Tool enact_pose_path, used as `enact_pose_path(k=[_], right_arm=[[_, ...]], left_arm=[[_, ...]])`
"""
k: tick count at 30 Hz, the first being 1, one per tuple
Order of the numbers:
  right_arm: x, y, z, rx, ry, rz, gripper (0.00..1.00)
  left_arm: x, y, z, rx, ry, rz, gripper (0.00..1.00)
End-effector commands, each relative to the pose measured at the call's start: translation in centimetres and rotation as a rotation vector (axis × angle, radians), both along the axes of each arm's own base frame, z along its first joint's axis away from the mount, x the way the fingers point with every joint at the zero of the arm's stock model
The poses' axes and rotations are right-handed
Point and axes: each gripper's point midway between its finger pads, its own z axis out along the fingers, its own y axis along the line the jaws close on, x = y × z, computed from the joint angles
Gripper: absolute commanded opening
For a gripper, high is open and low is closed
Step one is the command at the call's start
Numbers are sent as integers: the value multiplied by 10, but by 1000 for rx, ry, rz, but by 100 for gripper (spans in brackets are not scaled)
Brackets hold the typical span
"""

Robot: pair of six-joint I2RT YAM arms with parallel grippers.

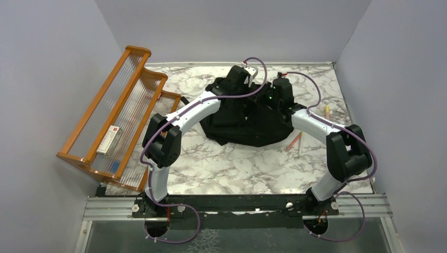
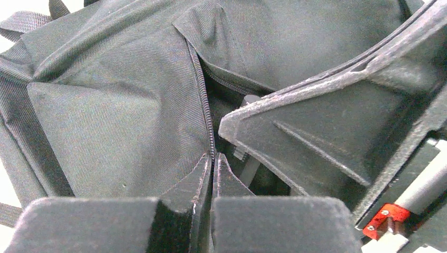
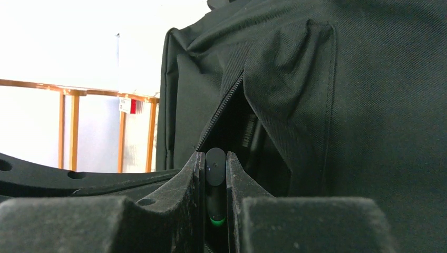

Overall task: Pack the student bag
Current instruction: Place the stationery in the student bag.

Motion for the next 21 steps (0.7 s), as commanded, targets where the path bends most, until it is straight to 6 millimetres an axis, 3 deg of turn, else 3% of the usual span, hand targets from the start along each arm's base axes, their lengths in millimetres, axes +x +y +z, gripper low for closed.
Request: enact_pose_path(k=[1,9,13,17,21], right_arm=[[-2,19,2,68,19,64,0],[-6,19,-28,45,136,58,0],[-4,30,-29,56,126,119,2],[3,46,-20,51,94,223,21],[6,45,-15,16,74,240,39]], left_arm=[[5,-6,59,-103,-99,-2,0],[5,-6,62,-110,-102,7,0],[4,-7,62,-114,-100,2,0],[3,-8,61,-119,-94,0,0],[3,-5,61,-116,-94,5,0]])
